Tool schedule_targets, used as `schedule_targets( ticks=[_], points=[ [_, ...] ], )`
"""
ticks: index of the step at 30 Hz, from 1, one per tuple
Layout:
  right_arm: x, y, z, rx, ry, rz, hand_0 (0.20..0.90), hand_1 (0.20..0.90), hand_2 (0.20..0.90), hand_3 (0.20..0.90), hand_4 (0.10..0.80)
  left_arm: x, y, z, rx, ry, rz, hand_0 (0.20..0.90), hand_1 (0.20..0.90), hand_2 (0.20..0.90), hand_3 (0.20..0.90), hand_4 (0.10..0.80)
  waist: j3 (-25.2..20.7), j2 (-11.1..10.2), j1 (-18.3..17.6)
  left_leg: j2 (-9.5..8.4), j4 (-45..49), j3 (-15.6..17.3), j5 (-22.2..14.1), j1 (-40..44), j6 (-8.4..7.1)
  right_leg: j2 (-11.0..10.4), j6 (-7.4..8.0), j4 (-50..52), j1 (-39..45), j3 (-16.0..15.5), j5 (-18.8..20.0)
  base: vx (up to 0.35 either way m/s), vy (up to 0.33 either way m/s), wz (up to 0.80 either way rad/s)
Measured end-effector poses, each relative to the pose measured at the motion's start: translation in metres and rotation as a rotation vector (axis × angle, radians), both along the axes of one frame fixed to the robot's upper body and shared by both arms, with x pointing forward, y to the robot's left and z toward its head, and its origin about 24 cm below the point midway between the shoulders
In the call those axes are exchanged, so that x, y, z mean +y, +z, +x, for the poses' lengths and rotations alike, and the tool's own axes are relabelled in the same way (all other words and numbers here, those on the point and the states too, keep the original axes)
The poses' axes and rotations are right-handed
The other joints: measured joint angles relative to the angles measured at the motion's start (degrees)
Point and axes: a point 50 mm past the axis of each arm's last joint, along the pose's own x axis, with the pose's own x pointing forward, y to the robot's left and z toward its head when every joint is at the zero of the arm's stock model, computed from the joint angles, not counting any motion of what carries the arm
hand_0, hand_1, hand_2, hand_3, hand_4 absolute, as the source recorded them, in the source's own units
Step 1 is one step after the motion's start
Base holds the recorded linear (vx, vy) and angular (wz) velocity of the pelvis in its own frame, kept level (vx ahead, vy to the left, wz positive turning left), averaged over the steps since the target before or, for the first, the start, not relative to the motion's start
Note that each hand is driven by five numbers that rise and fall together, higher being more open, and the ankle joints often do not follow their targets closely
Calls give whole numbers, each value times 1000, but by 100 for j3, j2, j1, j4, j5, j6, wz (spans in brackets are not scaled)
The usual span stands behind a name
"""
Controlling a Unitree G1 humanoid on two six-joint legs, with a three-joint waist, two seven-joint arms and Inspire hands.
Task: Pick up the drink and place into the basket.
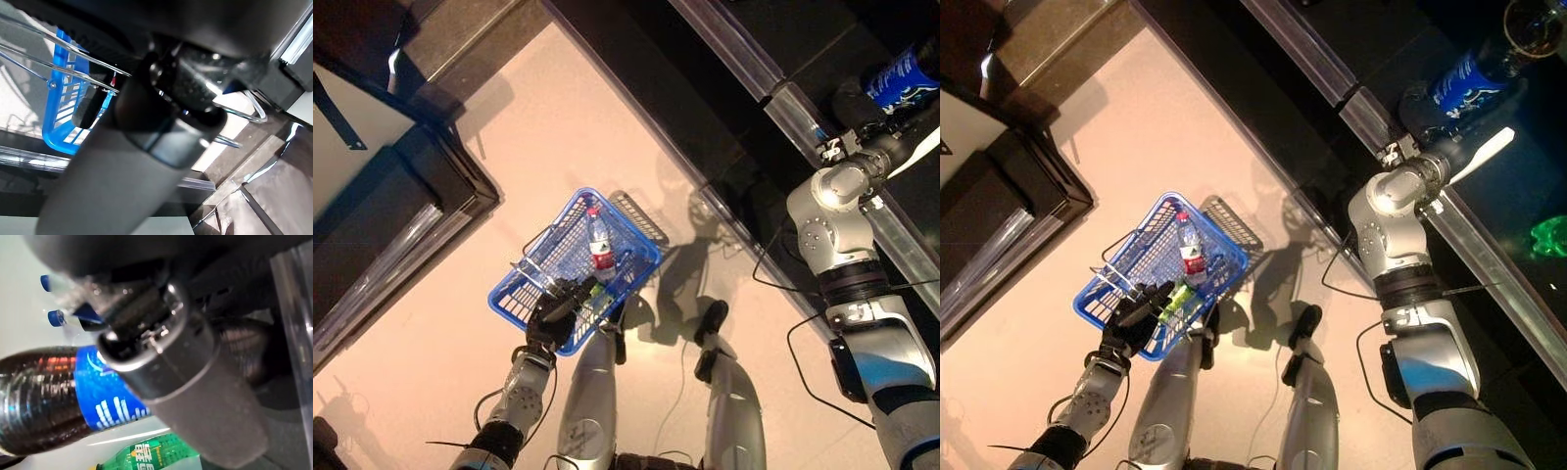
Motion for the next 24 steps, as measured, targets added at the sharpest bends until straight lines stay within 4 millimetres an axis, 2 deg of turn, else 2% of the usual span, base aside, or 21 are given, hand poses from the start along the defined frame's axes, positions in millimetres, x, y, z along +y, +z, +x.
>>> schedule_targets(
  ticks=[3,5,6,7,8,16,24],
  points=[
    [-8,5,3,-13,-14,55,900,900,900,900,800,1,0,0,1,2,-6,300,300,300,200,100,0,0,7,-10,-1,-3,-1,-16,3,-14,2,-1,-11,-10,1,0,0,0],
    [-11,8,3,-27,-11,77,806,806,806,790,690,1,0,0,1,1,-6,300,300,300,200,100,0,1,11,-18,-1,-5,-2,-27,5,-20,2,-1,-20,-13,1,0,0,0],
    [-13,10,3,-46,-2,105,714,714,714,683,583,2,0,0,2,1,-7,300,300,300,200,100,0,1,10,-22,-1,-8,-4,-31,8,-25,2,-1,-23,-16,0,0,0,0],
    [-15,12,3,-60,3,120,342,342,342,249,149,2,0,0,3,1,-8,300,300,300,200,100,0,1,9,-28,0,-9,-6,-35,11,-31,3,-1,-25,-18,0,0,0,0],
    [-16,13,3,-66,4,129,300,300,300,200,100,2,0,0,4,1,-7,300,300,300,200,100,1,1,9,-32,0,-9,-7,-38,13,-35,3,-1,-27,-19,0,0,0,0],
    [-54,16,0,-71,-52,184,300,300,300,200,100,7,3,0,1,-11,0,300,300,300,200,100,2,4,15,-56,15,-76,-2,-160,28,-76,9,4,-89,-146,5,-1,-10,4],
    [-57,15,1,-66,-27,166,300,300,300,200,100,7,3,-1,-2,-17,-22,300,300,300,200,100,2,4,61,-57,53,-97,-2,-175,29,-76,9,28,-87,-152,5,0,0,0]
  ],
)
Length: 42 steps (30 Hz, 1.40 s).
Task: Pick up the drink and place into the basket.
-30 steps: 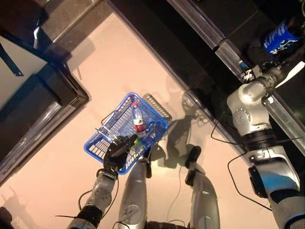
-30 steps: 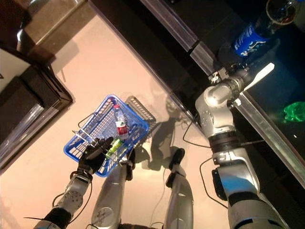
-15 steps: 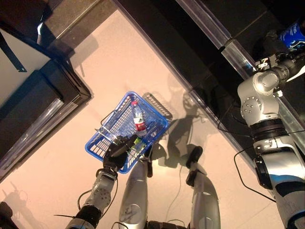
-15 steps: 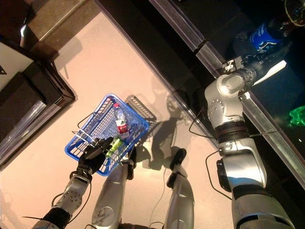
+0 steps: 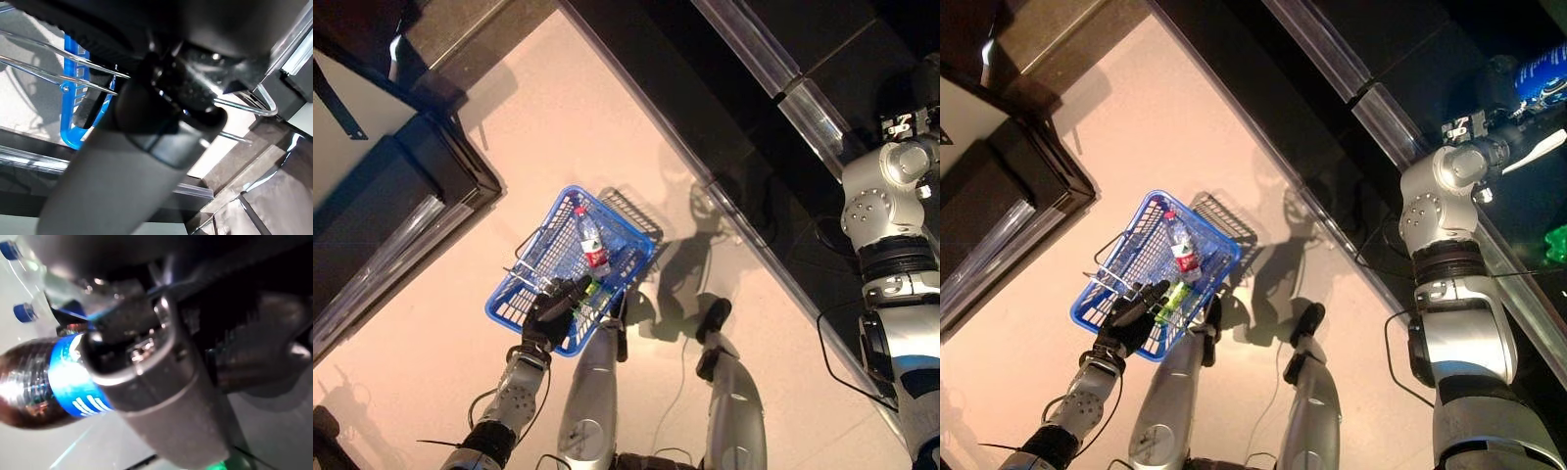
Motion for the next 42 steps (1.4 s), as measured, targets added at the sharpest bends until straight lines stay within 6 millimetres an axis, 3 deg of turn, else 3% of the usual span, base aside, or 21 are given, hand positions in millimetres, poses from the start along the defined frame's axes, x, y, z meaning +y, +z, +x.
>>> schedule_targets(
  ticks=[8,14,18,21,25,31,42],
  points=[
    [6,-2,4,6,74,-31,300,300,300,200,100,0,0,-1,0,-1,1,300,300,300,200,100,0,0,14,-3,102,-18,-10,-25,14,-13,0,69,0,6,0,-4,0,0],
    [30,-11,-1,21,194,-194,300,300,300,200,100,1,0,-1,-2,-1,1,300,300,300,200,100,2,-3,-16,-3,129,-18,-14,-25,20,-15,0,98,0,12,0,-22,14,0],
    [56,-17,-10,5,302,-330,300,300,300,200,100,1,-1,-1,-1,7,-4,300,300,300,200,100,6,-11,-104,-14,189,26,-35,23,49,-50,-1,186,8,40,-1,-52,25,-4],
    [77,-39,-16,31,411,-414,300,300,300,200,100,0,-5,-6,16,10,-6,300,300,300,200,100,14,-31,-119,-25,191,112,-51,205,73,-81,-9,205,139,44,4,-56,17,-10],
    [88,-65,-22,85,500,-455,300,300,300,200,100,1,-10,-12,28,20,-7,300,300,300,200,100,17,-39,-157,-60,161,120,-76,373,115,-106,-33,175,317,47,-20,-48,16,-1],
    [104,-87,-37,103,661,-540,300,300,300,200,100,0,-18,-23,49,52,-24,300,300,300,200,100,18,-52,-274,-60,22,152,-78,726,126,-98,-22,86,625,51,-27,-28,14,-4],
    [154,-118,-57,148,1039,-670,300,300,300,200,100,-5,-12,-34,12,34,-41,300,300,300,200,100,20,-82,-327,-63,-615,196,65,1674,-80,-42,6,60,1273,13,-232,-3,-1,-1]
  ],
)
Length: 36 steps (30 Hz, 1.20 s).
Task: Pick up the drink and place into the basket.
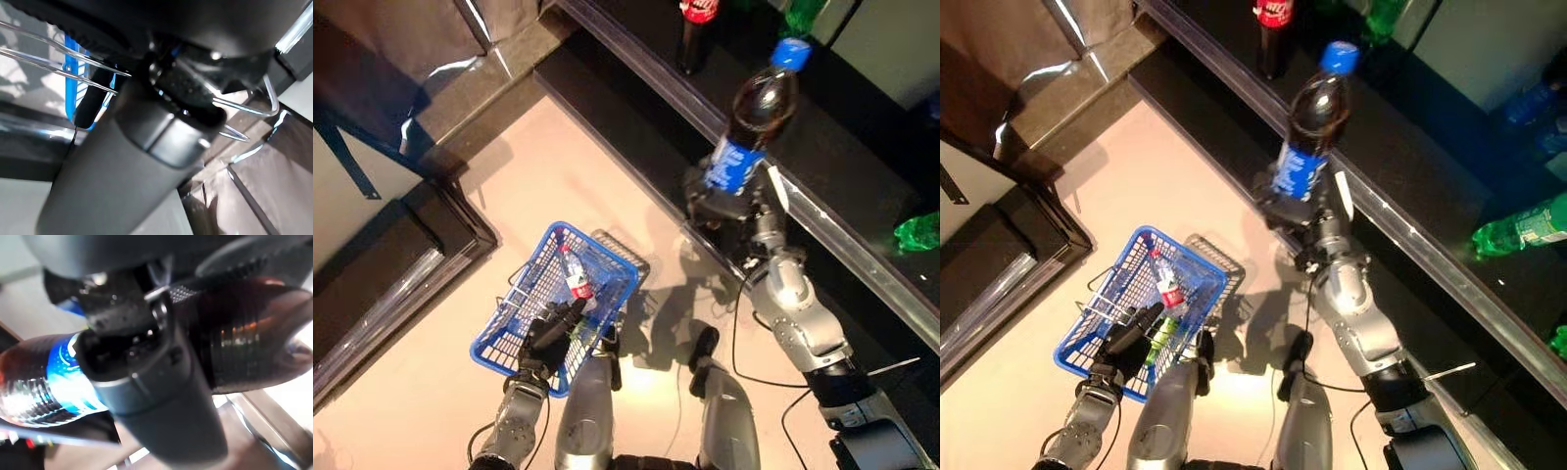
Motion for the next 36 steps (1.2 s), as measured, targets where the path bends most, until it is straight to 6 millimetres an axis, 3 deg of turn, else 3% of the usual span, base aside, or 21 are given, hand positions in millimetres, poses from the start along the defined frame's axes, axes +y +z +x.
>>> schedule_targets(
  ticks=[5,22,36],
  points=[
    [16,-19,-6,88,64,9,300,300,300,200,100,-6,11,3,-37,-47,-16,300,300,300,200,100,-2,-14,134,-31,-365,-41,116,310,-42,34,13,-205,281,-85,-6,2,-8,4],
    [38,-40,-11,194,38,-16,300,300,300,200,100,-37,56,15,-171,-309,-17,300,300,300,200,100,-12,-37,499,-100,-731,-553,227,718,-106,37,109,-385,946,-503,-210,42,-15,15],
    [57,-86,-3,416,-42,-34,300,300,300,200,100,-37,64,15,-200,-462,6,300,300,300,200,100,-10,-31,873,-243,-733,-861,261,690,-102,-127,188,-221,1047,-780,-379,19,6,12]
  ],
)
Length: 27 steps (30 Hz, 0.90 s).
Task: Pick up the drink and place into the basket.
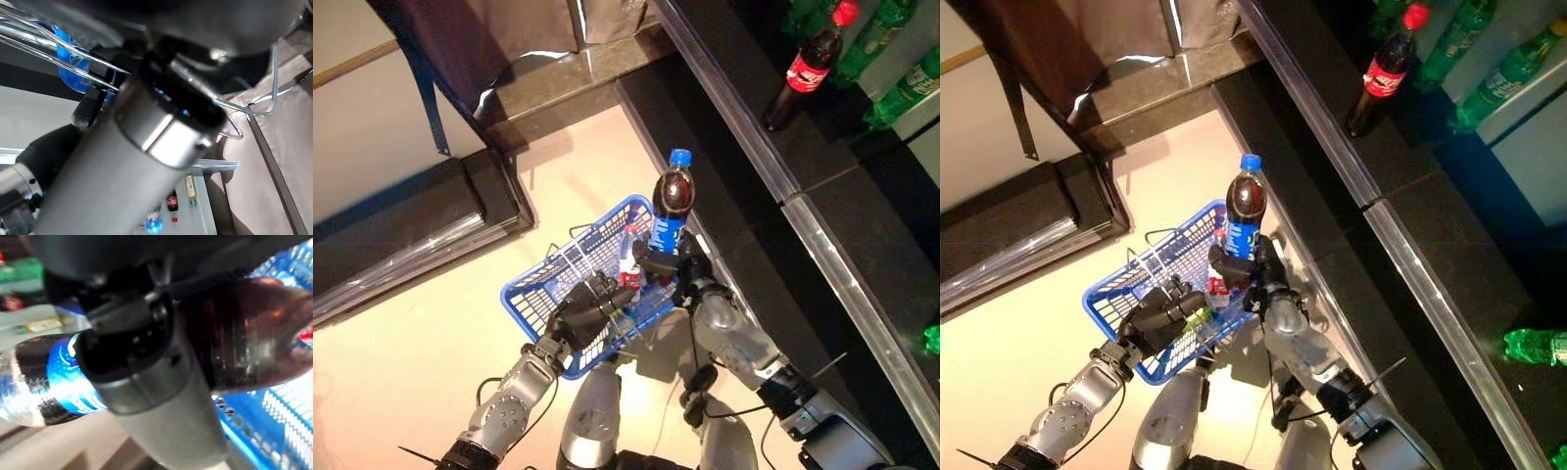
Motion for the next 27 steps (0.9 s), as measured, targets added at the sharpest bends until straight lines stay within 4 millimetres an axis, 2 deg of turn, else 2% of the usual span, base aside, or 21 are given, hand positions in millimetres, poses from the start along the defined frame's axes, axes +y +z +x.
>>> schedule_targets(
  ticks=[8,15,20,27],
  points=[
    [-1,-35,6,147,-60,-55,300,300,300,200,100,-2,5,-2,-32,-119,-11,300,300,300,200,100,3,5,228,-96,-8,-111,-7,-22,11,-144,53,233,-42,-60,-166,17,10,10],
    [-8,-52,10,234,-108,-78,300,300,300,200,100,-14,21,-3,-113,-251,-43,300,300,300,200,100,3,24,362,-183,14,-252,8,-150,34,-252,90,358,-107,-195,-251,11,8,13],
    [-8,-64,9,300,-114,-74,300,300,300,200,100,-32,32,5,-151,-351,-44,300,300,300,200,100,7,47,415,-213,10,-318,20,-193,50,-285,102,374,-105,-302,-267,14,-13,7],
    [-5,-72,8,344,-66,-74,300,300,300,200,100,-36,33,6,-140,-384,-41,300,300,300,200,100,6,47,438,-213,8,-327,19,-199,50,-283,103,376,-107,-312,-276,-2,-5,0]
  ],
)
